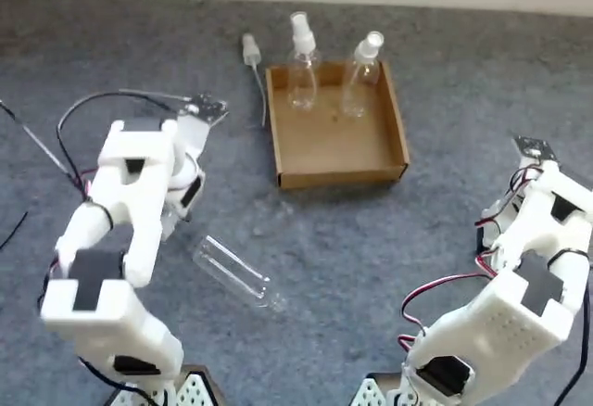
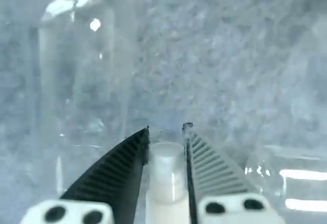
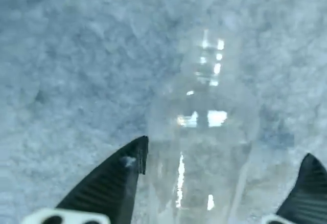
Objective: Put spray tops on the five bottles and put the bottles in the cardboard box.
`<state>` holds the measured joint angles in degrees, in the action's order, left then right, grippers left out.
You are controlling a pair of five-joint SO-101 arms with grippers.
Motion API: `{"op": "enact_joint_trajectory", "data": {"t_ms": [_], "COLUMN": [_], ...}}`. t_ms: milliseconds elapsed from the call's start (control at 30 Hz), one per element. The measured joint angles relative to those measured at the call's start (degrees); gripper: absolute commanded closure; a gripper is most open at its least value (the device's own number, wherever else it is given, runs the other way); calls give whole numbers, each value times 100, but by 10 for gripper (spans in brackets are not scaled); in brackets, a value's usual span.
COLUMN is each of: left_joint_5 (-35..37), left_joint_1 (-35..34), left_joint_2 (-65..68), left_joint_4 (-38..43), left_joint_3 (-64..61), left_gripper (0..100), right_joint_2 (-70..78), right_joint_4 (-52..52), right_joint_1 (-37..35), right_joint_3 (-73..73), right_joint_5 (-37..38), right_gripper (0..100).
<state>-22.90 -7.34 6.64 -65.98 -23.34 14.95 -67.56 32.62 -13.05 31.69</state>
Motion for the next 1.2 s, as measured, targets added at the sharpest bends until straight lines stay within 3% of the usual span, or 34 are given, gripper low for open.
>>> {"op": "enact_joint_trajectory", "data": {"t_ms": [200,700,933,1200], "left_joint_5": [220,255,88,246], "left_joint_1": [-9,-35,-44,-44], "left_joint_2": [-387,-457,-466,-633], "left_joint_4": [686,273,273,290], "left_joint_3": [-844,-897,-1108,-976], "left_gripper": [883,889,982,986], "right_joint_2": [-466,-484,-484,-484], "right_joint_4": [-316,-396,-396,-396], "right_joint_1": [-229,-255,-255,-440], "right_joint_3": [0,26,26,26], "right_joint_5": [18,-62,-62,-114], "right_gripper": [618,619,620,633]}}
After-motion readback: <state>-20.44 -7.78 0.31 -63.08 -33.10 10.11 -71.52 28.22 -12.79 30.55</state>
